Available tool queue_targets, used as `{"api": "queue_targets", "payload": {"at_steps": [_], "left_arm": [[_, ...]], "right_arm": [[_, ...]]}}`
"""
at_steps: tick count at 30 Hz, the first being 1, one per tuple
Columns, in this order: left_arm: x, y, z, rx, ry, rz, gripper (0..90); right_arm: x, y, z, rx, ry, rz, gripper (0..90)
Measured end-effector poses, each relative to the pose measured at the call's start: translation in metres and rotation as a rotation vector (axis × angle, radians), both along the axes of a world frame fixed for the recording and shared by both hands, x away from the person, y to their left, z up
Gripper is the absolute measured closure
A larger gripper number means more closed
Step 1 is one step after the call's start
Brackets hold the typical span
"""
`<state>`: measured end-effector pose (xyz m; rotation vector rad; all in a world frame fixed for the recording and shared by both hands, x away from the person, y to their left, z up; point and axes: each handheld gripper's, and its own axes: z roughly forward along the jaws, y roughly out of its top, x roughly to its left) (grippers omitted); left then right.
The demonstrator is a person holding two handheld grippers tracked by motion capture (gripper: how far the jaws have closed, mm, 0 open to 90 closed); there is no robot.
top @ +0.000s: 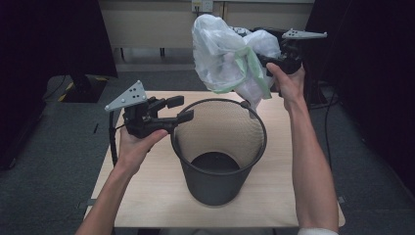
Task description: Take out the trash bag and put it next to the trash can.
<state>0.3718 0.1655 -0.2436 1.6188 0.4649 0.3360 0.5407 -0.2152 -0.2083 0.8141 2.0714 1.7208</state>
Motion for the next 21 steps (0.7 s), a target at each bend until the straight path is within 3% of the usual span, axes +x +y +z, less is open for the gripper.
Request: {"api": "queue_targets", "payload": {"at_steps": [11,17,21], "left_arm": [[-0.009,0.009,-0.008,-0.006,0.001,0.007,36.1],[-0.013,0.025,-0.019,-0.008,-0.004,0.057,33.2],[-0.012,0.036,-0.026,-0.02,0.022,0.09,29.2]], "right_arm": [[0.003,0.001,-0.043,-0.029,0.069,0.011,83.8],[0.0,-0.002,-0.072,-0.028,0.108,0.014,83.8],[-0.002,-0.002,-0.086,-0.038,0.124,0.018,83.8]]}}
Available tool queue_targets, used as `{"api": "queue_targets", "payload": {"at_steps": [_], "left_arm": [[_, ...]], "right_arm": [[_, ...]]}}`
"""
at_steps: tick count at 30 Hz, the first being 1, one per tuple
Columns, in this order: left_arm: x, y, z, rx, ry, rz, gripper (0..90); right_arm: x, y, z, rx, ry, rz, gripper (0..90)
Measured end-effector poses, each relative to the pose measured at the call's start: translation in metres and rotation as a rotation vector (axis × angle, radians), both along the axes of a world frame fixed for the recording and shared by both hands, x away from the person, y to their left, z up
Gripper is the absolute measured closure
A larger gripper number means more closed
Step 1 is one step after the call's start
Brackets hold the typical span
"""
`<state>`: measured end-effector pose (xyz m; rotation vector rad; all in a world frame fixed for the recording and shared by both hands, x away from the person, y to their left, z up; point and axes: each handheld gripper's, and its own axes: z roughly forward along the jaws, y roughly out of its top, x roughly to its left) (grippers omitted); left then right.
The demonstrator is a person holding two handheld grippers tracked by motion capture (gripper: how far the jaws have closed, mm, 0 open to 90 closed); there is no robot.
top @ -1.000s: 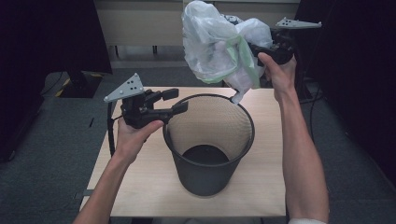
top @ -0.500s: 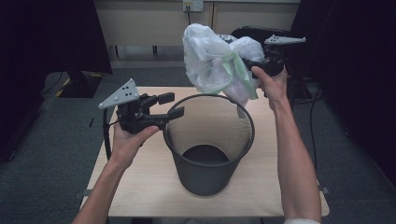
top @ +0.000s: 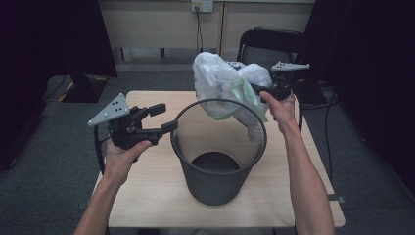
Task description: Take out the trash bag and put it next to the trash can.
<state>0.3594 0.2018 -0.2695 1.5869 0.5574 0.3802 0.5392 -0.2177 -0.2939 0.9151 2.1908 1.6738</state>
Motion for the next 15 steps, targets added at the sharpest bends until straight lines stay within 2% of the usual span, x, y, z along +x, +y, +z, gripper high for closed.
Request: {"api": "queue_targets", "payload": {"at_steps": [4,6,9,11,15], "left_arm": [[-0.001,0.008,-0.007,-0.013,0.026,0.039,23.6],[-0.002,0.012,-0.011,0.005,0.03,0.056,22.3],[-0.004,0.017,-0.016,0.043,0.041,0.109,18.8],[-0.005,0.023,-0.021,0.055,0.047,0.11,16.7],[-0.008,0.033,-0.035,0.106,0.076,0.135,16.5]], "right_arm": [[-0.001,0.001,-0.011,-0.016,0.013,0.002,83.8],[-0.002,0.002,-0.016,-0.03,0.02,0.001,83.8],[-0.003,0.001,-0.025,-0.031,0.03,-0.005,83.6],[-0.004,0.0,-0.031,-0.032,0.034,-0.021,83.2],[-0.006,0.003,-0.043,-0.035,0.05,-0.022,82.7]]}}
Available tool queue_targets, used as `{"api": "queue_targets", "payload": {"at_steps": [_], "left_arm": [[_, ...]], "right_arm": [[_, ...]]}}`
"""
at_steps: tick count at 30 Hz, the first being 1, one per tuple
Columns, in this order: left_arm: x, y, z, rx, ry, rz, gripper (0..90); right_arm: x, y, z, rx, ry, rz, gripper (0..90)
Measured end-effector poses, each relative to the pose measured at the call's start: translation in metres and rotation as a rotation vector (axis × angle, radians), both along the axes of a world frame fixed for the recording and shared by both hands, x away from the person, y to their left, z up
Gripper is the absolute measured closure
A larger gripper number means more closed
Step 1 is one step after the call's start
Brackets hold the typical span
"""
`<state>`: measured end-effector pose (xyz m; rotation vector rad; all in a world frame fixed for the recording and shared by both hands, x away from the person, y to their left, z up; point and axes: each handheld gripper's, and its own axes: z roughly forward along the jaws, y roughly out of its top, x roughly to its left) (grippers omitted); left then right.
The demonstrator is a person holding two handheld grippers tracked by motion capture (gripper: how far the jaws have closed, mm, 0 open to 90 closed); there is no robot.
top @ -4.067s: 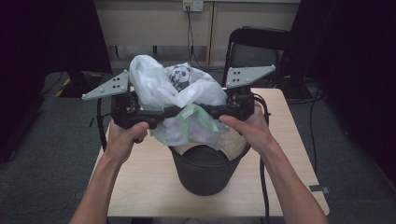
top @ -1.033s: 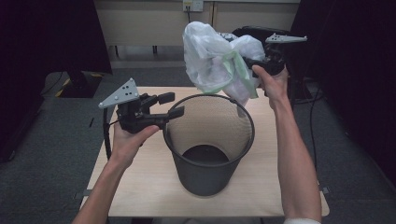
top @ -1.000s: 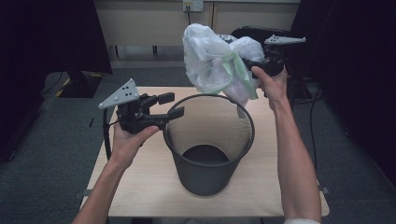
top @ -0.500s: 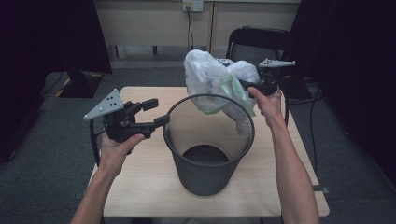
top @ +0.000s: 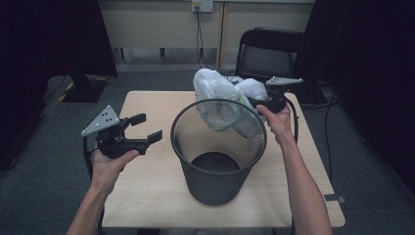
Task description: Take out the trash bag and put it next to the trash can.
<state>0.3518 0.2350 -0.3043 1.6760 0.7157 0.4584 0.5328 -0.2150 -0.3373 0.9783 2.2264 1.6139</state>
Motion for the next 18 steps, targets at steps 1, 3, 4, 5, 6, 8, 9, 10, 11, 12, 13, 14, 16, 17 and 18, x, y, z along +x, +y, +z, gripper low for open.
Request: {"api": "queue_targets", "payload": {"at_steps": [1,3,4,5,6,8,9,10,11,12,13,14,16,17,18], "left_arm": [[-0.001,0.002,-0.004,0.008,0.006,0.016,16.5],[-0.002,0.007,-0.014,0.012,0.027,0.048,15.9],[-0.003,0.009,-0.02,0.014,0.041,0.048,15.7],[-0.004,0.01,-0.026,0.025,0.053,0.05,15.9],[-0.004,0.011,-0.033,0.04,0.066,0.058,16.1],[-0.005,0.011,-0.046,0.059,0.093,0.056,16.1],[-0.005,0.011,-0.052,0.064,0.111,0.056,16.2],[-0.006,0.01,-0.058,0.077,0.122,0.052,16.1],[-0.007,0.009,-0.065,0.077,0.131,0.045,16.1],[-0.007,0.008,-0.073,0.08,0.155,0.031,16.2],[-0.008,0.006,-0.079,0.107,0.174,0.033,16.1],[-0.01,0.004,-0.084,0.134,0.178,0.031,16.1],[-0.013,0.0,-0.097,0.131,0.216,0.004,16.2],[-0.014,-0.002,-0.103,0.148,0.228,-0.001,16.3],[-0.016,-0.004,-0.109,0.174,0.234,-0.002,16.5]], "right_arm": [[-0.001,0.0,-0.003,0.003,0.003,-0.002,82.6],[-0.002,0.001,-0.01,0.007,0.009,-0.005,81.9],[-0.004,0.0,-0.013,0.013,0.012,-0.01,81.2],[-0.005,0.0,-0.016,0.026,0.011,-0.015,80.9],[-0.006,0.0,-0.018,0.04,0.014,-0.013,80.7],[-0.008,-0.001,-0.023,0.039,0.015,-0.008,80.6],[-0.008,-0.001,-0.024,0.033,0.019,-0.008,80.8],[-0.009,-0.001,-0.026,0.028,0.024,-0.004,80.8],[-0.009,-0.001,-0.027,0.023,0.026,-0.001,80.8],[-0.01,-0.001,-0.029,0.021,0.03,-0.001,80.7],[-0.01,-0.001,-0.03,0.02,0.032,0.001,80.2],[-0.01,-0.001,-0.031,0.017,0.038,0.005,78.9],[-0.01,-0.001,-0.033,0.012,0.052,0.006,76.1],[-0.01,0.0,-0.035,0.011,0.059,-0.001,75.7],[-0.009,0.0,-0.038,0.006,0.065,0.004,75.0]]}}
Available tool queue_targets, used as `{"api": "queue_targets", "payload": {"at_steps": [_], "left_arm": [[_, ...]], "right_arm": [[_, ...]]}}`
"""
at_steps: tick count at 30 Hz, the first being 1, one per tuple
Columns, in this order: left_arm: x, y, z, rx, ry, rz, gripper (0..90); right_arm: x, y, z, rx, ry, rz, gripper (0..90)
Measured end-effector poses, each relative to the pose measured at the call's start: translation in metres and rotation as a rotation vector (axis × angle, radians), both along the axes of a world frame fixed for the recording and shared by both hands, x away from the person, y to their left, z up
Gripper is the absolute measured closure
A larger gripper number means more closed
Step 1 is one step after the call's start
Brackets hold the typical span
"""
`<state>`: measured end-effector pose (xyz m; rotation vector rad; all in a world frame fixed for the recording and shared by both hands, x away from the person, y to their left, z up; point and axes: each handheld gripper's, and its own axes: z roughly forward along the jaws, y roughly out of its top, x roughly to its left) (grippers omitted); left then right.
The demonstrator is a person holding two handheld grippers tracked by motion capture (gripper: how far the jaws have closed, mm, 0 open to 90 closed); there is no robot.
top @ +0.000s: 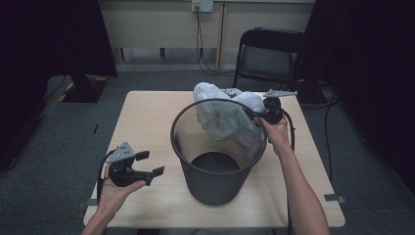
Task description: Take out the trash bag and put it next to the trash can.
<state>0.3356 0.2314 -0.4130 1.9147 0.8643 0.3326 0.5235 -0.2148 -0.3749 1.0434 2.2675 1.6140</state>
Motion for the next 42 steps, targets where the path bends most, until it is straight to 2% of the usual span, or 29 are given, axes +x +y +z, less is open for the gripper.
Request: {"api": "queue_targets", "payload": {"at_steps": [4,6,7,8,11,12,13,15,17,19,21,22,24,26,30,33,42], "left_arm": [[-0.002,-0.007,-0.023,0.043,0.059,-0.036,17.4],[0.001,-0.013,-0.032,0.055,0.097,-0.074,18.4],[0.001,-0.016,-0.036,0.078,0.104,-0.083,19.1],[0.002,-0.018,-0.04,0.094,0.113,-0.096,19.1],[0.004,-0.024,-0.051,0.11,0.157,-0.12,19.1],[0.004,-0.024,-0.054,0.109,0.171,-0.129,19.1],[0.003,-0.025,-0.057,0.108,0.182,-0.13,19.0],[0.001,-0.026,-0.061,0.123,0.196,-0.135,19.0],[0.002,-0.028,-0.066,0.143,0.223,-0.148,19.0],[0.003,-0.03,-0.069,0.177,0.229,-0.154,18.3],[0.004,-0.034,-0.072,0.18,0.248,-0.161,18.0],[0.004,-0.035,-0.074,0.187,0.252,-0.165,18.0],[0.003,-0.037,-0.075,0.201,0.234,-0.165,17.5],[0.003,-0.038,-0.075,0.21,0.229,-0.164,17.5],[0.002,-0.037,-0.076,0.202,0.222,-0.16,17.4],[0.002,-0.037,-0.076,0.205,0.217,-0.162,17.3],[0.002,-0.038,-0.077,0.213,0.198,-0.157,16.9]], "right_arm": [[0.003,0.005,-0.009,-0.032,0.029,-0.003,69.6],[0.005,0.009,-0.012,-0.037,0.046,-0.025,62.3],[0.006,0.011,-0.013,-0.032,0.051,-0.037,58.5],[0.007,0.013,-0.013,-0.033,0.056,-0.045,53.8],[0.011,0.02,-0.015,-0.062,0.083,-0.069,31.5],[0.012,0.021,-0.015,-0.058,0.091,-0.069,25.9],[0.014,0.022,-0.014,-0.055,0.097,-0.073,20.6],[0.015,0.023,-0.012,-0.067,0.098,-0.093,15.8],[0.017,0.024,-0.009,-0.07,0.098,-0.089,15.3],[0.019,0.023,-0.004,-0.067,0.092,-0.083,15.2],[0.02,0.024,0.001,-0.078,0.081,-0.083,15.2],[0.02,0.026,0.004,-0.098,0.072,-0.076,15.2],[0.021,0.028,0.008,-0.134,0.051,-0.068,15.3],[0.021,0.032,0.011,-0.188,0.026,-0.09,15.1],[0.021,0.035,0.012,-0.166,0.02,-0.081,16.1],[0.023,0.034,0.013,-0.084,0.043,-0.072,16.7],[0.02,0.032,0.024,-0.047,0.02,-0.064,17.5]]}}
